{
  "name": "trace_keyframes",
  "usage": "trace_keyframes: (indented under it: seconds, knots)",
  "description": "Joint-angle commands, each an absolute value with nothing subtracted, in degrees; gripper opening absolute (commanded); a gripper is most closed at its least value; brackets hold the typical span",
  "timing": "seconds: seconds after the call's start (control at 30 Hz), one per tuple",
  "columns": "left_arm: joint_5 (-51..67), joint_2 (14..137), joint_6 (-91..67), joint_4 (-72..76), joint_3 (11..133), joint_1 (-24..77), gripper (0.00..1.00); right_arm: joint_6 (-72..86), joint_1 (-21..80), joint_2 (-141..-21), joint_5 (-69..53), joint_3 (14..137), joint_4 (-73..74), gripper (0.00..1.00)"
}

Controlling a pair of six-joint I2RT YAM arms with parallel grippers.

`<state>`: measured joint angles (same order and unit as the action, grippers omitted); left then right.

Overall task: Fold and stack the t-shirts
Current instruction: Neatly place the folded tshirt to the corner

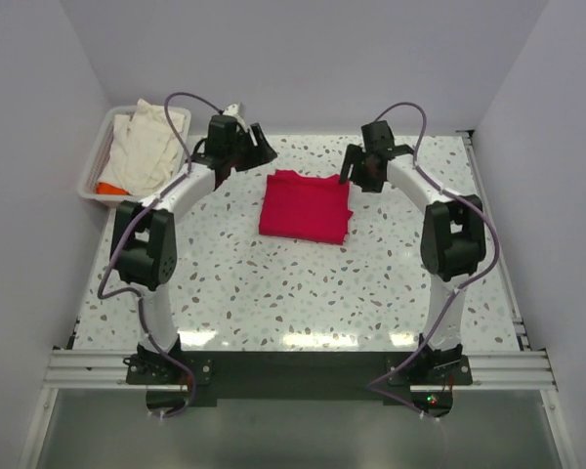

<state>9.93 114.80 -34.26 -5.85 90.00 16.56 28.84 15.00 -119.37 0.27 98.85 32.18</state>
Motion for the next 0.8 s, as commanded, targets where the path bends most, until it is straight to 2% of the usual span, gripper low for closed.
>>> trace_keyframes:
  seconds: [0.0,0.2,0.5,0.77]
  knots:
    - [9.14,108.47,-33.13,-7.29,85.98,16.35,0.68,26.46,14.94,-114.53,-1.41,93.98,34.28,0.73]
    - [12.56,100.29,-36.74,-6.07,77.44,16.52,0.68,27.86,15.29,-110.22,-0.44,85.01,32.26,0.75]
    - [15.03,89.83,-37.09,-6.15,66.19,17.58,0.68,29.53,18.89,-113.11,1.05,83.15,30.59,0.73]
    - [15.12,82.01,-33.84,-9.22,59.16,17.58,0.68,32.08,20.48,-115.4,2.2,82.27,28.74,0.66]
